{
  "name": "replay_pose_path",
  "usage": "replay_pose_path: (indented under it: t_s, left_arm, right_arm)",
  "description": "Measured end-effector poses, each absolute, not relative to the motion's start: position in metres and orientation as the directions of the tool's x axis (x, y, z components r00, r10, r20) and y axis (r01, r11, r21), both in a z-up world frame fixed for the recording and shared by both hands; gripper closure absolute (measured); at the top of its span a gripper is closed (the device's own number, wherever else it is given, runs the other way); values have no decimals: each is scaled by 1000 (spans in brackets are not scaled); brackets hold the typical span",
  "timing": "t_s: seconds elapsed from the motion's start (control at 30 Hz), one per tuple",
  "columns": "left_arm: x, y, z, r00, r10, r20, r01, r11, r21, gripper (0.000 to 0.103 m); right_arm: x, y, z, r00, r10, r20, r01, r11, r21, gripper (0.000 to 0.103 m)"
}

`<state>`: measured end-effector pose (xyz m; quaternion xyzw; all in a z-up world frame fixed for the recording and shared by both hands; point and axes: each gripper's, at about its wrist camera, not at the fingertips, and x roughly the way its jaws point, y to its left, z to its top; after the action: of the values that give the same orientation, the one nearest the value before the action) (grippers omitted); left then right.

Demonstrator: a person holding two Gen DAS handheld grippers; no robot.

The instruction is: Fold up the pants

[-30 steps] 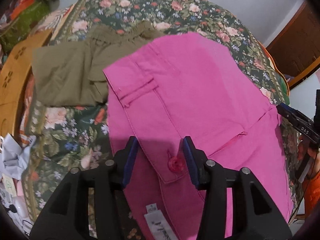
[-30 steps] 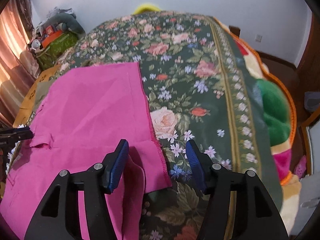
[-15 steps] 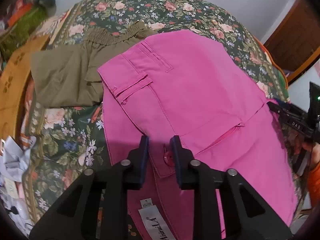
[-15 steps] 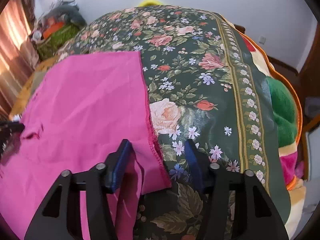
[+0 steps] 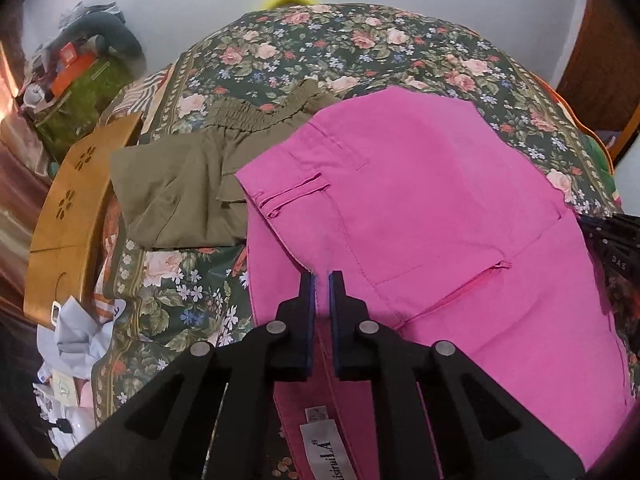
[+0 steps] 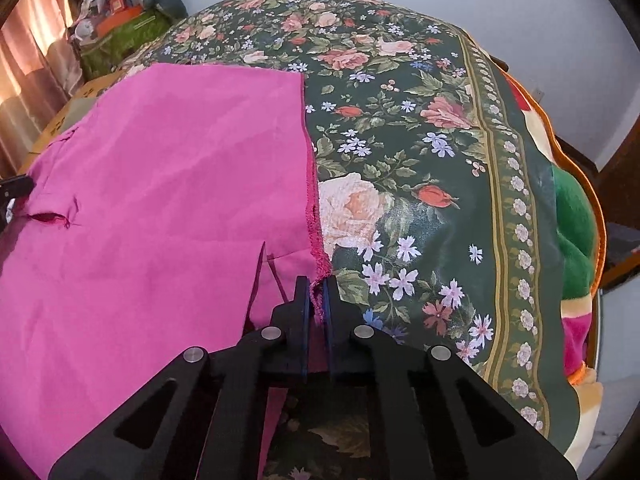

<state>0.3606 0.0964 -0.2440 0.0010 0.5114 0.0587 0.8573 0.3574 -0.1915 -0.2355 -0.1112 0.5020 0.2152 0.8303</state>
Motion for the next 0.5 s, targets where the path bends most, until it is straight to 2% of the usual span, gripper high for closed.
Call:
replay_pose_path:
  t_s: [0.2, 0.4, 0.5]
  left_arm:
    - [362, 97, -256, 444, 96, -891, -94, 994, 60, 95]
    - [356, 111, -241, 453, 9, -892, -123, 991, -52, 94]
    - [353, 115, -231, 465, 5, -885, -131, 989, -64, 94]
  right_arm:
    - [357, -188, -236, 410, 223, -884, -474, 881, 3, 98]
    - [355, -185, -234, 417, 213, -884, -477, 879, -13, 97]
    - [354, -187, -229, 424, 208, -881, -469, 883, -17, 96]
